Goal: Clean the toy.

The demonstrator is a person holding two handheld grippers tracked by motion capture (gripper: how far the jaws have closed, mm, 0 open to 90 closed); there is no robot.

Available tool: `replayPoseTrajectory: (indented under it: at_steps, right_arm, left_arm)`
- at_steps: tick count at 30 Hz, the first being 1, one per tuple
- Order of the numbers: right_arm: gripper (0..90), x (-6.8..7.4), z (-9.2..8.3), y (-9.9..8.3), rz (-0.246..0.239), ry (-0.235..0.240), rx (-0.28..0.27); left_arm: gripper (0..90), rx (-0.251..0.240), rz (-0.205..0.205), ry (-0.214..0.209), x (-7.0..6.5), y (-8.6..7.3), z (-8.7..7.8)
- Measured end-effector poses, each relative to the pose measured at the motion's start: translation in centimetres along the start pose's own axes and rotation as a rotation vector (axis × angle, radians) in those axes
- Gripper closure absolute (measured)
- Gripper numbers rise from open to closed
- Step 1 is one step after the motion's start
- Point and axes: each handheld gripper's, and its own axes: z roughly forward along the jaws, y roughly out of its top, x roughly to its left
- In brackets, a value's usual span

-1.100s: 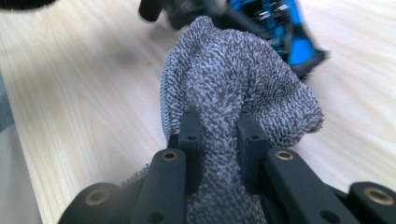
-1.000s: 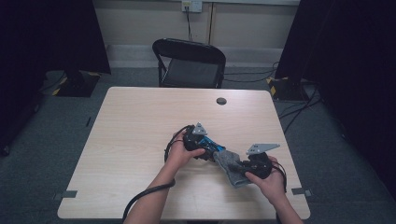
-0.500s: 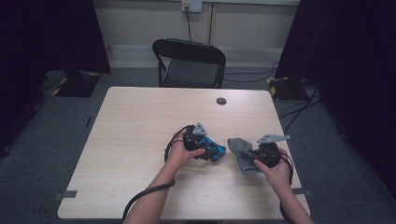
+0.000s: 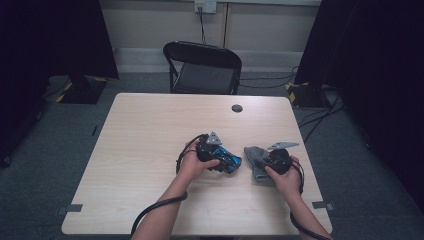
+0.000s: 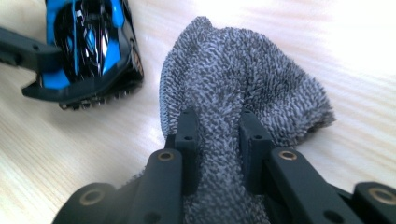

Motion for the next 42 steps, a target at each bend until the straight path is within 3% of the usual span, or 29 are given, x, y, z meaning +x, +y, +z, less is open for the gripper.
replayPoseTrajectory:
  at_steps: [10,19,42]
  right_arm:
    - [73.7,1.9,0.4,-0.1,-0.07,0.035,0.024]
    - [74.1,2.9,0.4,-0.2,-0.1,0.07,0.051]
    - [74.2,5.0,-0.5,-1.5,-0.122,0.197,0.069]
  left_arm:
    - [1.2,-0.003,0.0,0.0,0.0,0.0,0.0]
    - [1.2,-0.001,0.002,-0.001,0.0,0.0,0.0]
    - [1.2,-0.007,0.004,0.002,0.0,-0.1,0.0]
